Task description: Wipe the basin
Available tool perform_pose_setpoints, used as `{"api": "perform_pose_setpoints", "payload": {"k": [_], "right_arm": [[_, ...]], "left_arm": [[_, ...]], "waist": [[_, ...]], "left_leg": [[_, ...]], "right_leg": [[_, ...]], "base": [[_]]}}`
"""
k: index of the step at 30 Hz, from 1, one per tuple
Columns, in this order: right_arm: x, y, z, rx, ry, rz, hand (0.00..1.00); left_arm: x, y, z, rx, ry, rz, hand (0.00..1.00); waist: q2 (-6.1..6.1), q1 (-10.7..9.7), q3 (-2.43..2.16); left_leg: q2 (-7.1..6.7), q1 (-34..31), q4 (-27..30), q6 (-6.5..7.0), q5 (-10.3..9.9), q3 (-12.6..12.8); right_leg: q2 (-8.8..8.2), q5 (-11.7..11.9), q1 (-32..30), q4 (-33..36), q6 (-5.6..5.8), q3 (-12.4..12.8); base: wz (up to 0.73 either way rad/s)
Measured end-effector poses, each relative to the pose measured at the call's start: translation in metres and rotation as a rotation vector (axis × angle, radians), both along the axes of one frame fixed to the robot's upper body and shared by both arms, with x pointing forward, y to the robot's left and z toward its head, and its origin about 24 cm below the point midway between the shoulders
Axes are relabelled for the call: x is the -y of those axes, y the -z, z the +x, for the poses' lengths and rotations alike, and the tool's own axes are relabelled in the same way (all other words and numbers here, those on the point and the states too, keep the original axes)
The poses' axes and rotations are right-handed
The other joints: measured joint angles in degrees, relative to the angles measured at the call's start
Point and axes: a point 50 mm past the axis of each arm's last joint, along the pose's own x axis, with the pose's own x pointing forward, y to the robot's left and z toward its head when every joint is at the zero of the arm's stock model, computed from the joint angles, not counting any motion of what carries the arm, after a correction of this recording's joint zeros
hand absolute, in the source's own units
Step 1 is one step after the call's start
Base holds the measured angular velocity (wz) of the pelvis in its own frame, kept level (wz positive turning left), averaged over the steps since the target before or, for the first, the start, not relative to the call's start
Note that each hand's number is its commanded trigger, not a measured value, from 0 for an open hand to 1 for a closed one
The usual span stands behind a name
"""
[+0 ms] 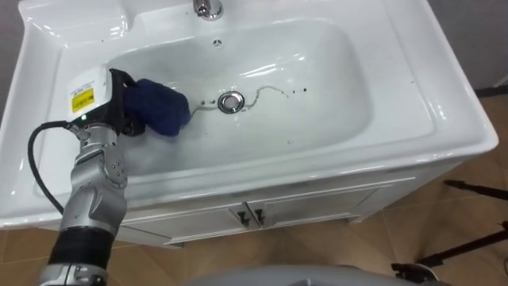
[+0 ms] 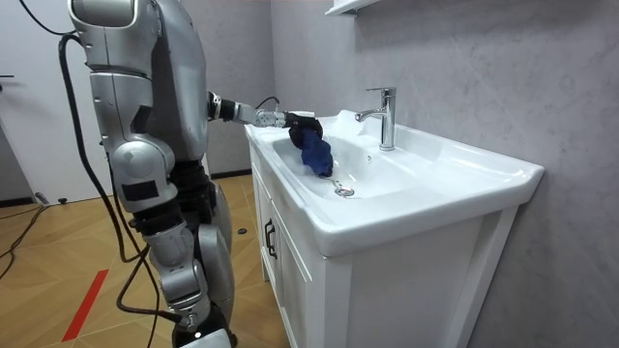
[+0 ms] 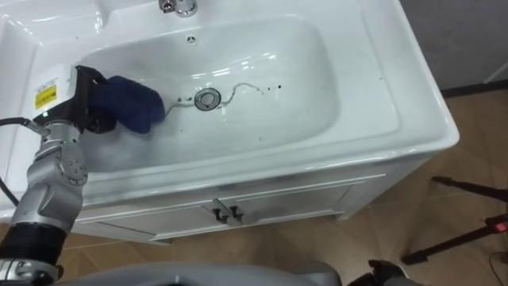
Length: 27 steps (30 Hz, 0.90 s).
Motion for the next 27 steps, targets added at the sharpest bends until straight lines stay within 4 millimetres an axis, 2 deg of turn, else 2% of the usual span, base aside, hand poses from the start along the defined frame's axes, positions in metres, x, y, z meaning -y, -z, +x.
{"api": "perform_pose_setpoints", "payload": {"k": [10, 18, 27], "right_arm": [[0.000, 0.000, 0.000, 0.001, 0.006, -0.016, 0.00], [-0.001, 0.000, 0.004, -0.009, 0.011, -0.013, 0.00], [-0.003, 0.001, 0.006, -0.001, 0.033, -0.006, 0.00]], "left_arm": [[0.000, 0.001, 0.000, -0.081, 0.032, 0.113, 1.00], [0.005, -0.005, 0.008, -0.139, 0.095, 0.188, 1.00], [0.013, -0.003, 0.010, -0.203, 0.138, 0.210, 1.00]], "waist": [[-0.12, -0.21, 0.09], [-0.40, -1.37, 0.74], [-0.30, -1.73, 0.67]], "left_leg": [[0.02, -0.01, -0.01, 0.00, 0.00, 0.04], [-0.06, -0.51, 0.10, 0.00, 0.00, -0.65], [-0.05, -1.28, 1.16, 0.00, 0.00, -1.04]], "right_leg": [[0.00, 0.00, 0.02, -0.07, 0.00, 0.02], [-0.06, 0.00, -0.15, -0.06, 0.00, -0.75], [-0.02, 0.00, -0.23, -0.06, 0.00, -1.34]], "base": [[0.00], [0.04], [0.03]]}}
